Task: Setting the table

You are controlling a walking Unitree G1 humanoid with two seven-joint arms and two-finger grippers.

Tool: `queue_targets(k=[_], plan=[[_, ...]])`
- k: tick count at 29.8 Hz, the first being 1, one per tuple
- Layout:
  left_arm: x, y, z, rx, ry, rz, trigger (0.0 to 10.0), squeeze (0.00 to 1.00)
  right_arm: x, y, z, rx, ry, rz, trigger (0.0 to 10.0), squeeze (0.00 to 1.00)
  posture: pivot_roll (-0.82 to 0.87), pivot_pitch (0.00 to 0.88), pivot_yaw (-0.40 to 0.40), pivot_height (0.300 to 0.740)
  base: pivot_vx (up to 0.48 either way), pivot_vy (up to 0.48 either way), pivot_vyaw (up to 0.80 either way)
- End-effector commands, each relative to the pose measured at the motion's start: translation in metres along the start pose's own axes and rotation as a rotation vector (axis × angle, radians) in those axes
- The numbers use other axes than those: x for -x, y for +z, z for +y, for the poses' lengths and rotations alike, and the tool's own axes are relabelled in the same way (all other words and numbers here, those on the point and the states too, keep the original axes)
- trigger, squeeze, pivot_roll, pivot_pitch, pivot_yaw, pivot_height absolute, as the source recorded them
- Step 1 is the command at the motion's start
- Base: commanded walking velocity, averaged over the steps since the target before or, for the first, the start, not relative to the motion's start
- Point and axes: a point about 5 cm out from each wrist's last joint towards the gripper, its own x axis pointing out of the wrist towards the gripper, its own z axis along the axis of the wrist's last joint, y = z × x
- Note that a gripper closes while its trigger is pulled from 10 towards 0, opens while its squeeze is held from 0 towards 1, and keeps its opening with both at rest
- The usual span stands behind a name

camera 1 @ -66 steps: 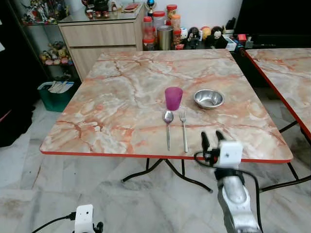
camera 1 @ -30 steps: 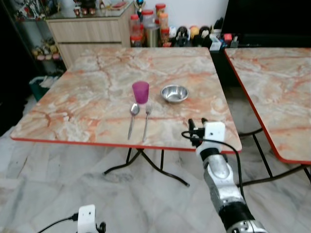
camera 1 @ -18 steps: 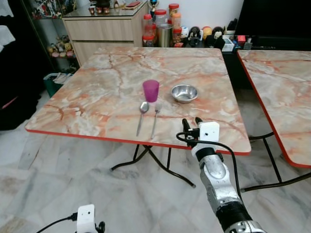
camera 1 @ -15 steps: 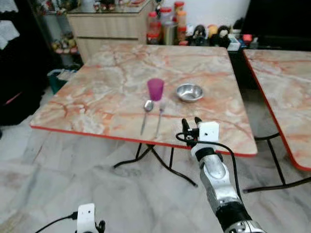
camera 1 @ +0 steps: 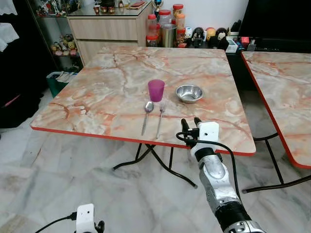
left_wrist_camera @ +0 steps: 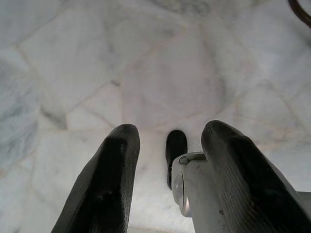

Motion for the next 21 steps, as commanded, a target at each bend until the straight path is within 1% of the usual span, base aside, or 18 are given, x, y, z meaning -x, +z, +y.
queue_targets(k=[1, 10, 14, 16, 19, 21], plan=[[-0.0006, 0.0031, 0.0016, 0.011, 0.009, -0.009, 10.0, 0.0, -0.0007, 0.0026, -0.0007, -0.004, 0.007, -0.015, 10.0, 0.0, 0.04, 0.0, 0.014, 0.74, 0.255, 0.0, 0.0], [-0.0004, 0.0024, 0.0022, 0.015, 0.013, -0.009, 10.0, 0.0, 0.0004, 0.0033, 0.0013, -0.008, 0.015, -0.023, 10.0, 0.0, 0.04, 0.0, 0.013, 0.74, 0.277, 0.0, 0.0], [-0.0003, 0.0023, 0.0027, 0.017, 0.017, -0.009, 10.0, 0.0, 0.0008, 0.0062, 0.0036, 0.029, 0.043, -0.046, 10.0, 0.0, 0.04, 0.0, 0.013, 0.74, 0.302, 0.0, 0.0], [-0.0003, 0.0024, 0.0026, 0.018, 0.017, -0.009, 10.0, 0.0, 0.0009, 0.0061, 0.0039, 0.037, 0.047, -0.044, 10.0, 0.0, 0.04, 0.0, 0.011, 0.74, 0.304, 0.0, 0.51], [-0.0003, 0.0023, 0.0023, 0.02, 0.016, -0.009, 10.0, 0.0, 0.0013, 0.0049, 0.004, 0.01, 0.041, -0.04, 10.0, 0.0, 0.04, 0.0, 0.01, 0.74, 0.304, 0.0, 0.0], [-0.0003, 0.0022, 0.0022, 0.021, 0.016, -0.009, 10.0, 0.0, 0.0013, 0.0049, 0.0039, 0.014, 0.041, -0.039, 10.0, 0.0, 0.04, 0.0, 0.01, 0.74, 0.307, 0.0, 0.0]])
